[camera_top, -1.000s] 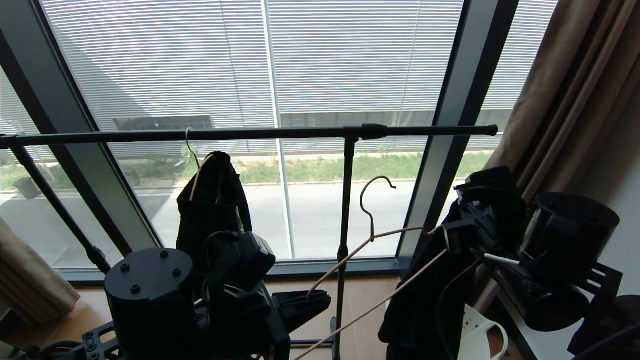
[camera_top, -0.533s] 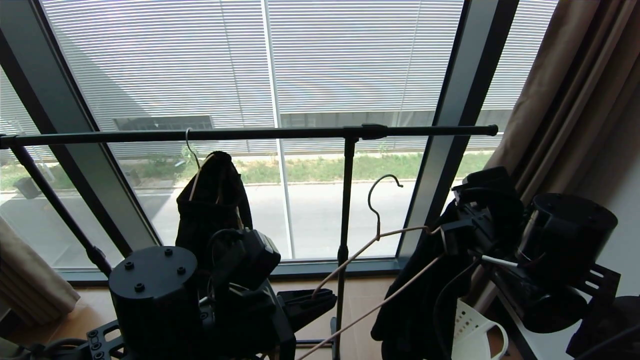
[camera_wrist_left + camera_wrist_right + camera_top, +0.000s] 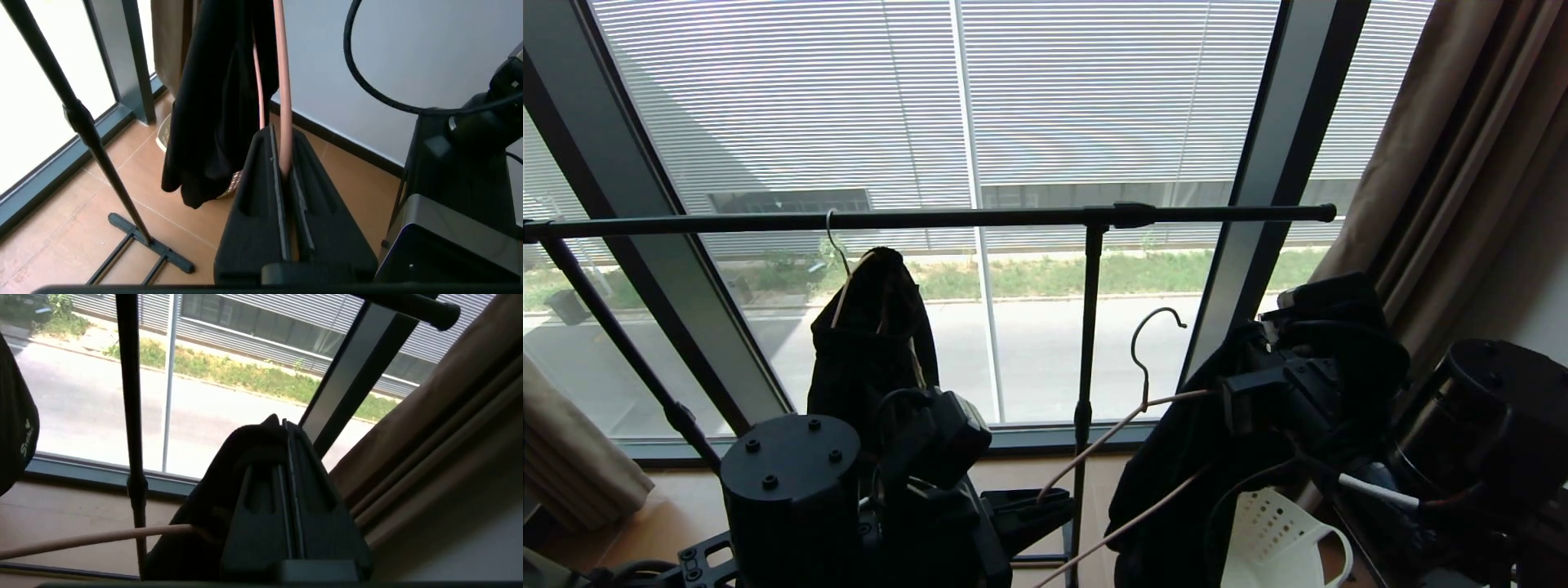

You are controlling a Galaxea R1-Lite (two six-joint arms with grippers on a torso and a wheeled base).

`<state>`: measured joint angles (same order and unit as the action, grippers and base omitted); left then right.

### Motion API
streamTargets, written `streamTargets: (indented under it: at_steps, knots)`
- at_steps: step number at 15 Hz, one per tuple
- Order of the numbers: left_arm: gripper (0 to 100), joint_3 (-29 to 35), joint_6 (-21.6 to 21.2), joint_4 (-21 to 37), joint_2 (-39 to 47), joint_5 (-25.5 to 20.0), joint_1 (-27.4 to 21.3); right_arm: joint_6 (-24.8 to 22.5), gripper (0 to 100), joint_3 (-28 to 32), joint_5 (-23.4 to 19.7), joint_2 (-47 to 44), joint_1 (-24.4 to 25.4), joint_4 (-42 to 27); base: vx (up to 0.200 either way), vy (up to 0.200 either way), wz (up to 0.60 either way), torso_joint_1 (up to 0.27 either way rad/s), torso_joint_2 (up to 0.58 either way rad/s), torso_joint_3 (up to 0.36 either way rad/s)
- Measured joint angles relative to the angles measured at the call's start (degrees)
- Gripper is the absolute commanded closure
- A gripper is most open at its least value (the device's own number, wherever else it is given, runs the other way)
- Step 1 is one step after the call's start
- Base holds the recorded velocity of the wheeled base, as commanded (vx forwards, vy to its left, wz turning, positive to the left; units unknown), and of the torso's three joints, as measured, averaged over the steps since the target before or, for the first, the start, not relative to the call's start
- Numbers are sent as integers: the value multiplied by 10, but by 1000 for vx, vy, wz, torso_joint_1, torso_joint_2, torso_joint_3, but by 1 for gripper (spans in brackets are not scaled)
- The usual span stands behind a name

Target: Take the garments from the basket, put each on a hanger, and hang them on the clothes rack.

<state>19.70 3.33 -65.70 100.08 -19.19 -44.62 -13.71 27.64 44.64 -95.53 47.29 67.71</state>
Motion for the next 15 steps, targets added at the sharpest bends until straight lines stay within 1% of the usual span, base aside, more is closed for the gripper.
streamTargets:
  at_steps: [4,10,12,15]
  knots:
    - [100,3,-1,0,4,1,0,-2,100,-10,0,24,61,1,0,0,0,0,0,0]
    - [100,10,-1,0,6,1,0,2,100,-21,-2,32,106,1,0,0,0,0,0,0]
    - [100,12,-1,0,7,1,0,1,100,-24,-1,31,119,13,0,0,0,0,0,0]
    - [100,13,-1,-11,9,1,1,2,100,-26,-1,30,126,17,0,0,0,0,0,0]
